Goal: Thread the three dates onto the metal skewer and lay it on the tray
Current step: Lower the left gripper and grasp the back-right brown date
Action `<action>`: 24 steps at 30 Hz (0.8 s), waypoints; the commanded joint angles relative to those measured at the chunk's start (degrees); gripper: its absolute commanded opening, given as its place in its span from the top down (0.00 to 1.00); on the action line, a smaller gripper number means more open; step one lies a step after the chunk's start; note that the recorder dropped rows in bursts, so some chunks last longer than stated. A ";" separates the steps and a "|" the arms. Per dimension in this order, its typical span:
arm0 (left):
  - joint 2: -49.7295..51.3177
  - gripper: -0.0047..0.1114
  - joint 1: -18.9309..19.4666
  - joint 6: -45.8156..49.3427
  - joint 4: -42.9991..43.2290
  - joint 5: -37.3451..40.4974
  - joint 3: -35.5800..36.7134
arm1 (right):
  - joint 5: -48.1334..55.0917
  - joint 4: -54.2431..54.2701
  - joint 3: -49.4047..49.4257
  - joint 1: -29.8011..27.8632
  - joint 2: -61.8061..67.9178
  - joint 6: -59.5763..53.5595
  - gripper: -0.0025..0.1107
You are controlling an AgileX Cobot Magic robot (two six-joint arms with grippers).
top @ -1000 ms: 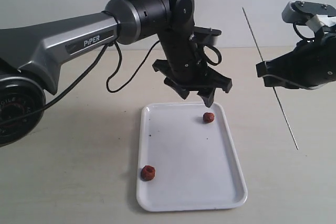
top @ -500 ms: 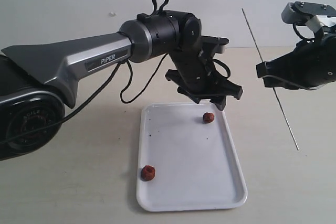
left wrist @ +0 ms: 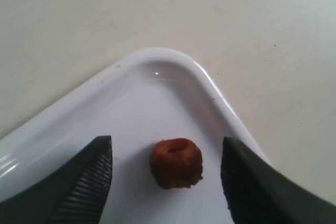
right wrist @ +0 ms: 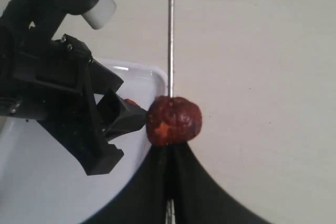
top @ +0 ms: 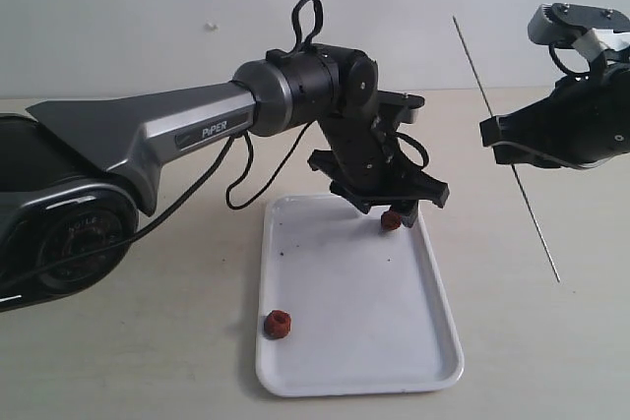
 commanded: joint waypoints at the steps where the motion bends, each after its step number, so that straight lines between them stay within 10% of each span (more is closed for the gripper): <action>1: -0.27 0.45 -0.39 -0.47 -0.32 0.82 -0.28 | 0.05 -0.36 -0.14 -0.23 -0.58 -0.54 0.98; 24: -0.27 0.48 -0.39 -0.52 -0.48 2.06 -0.28 | -0.76 0.07 -0.14 -0.23 -0.58 -0.54 0.98</action>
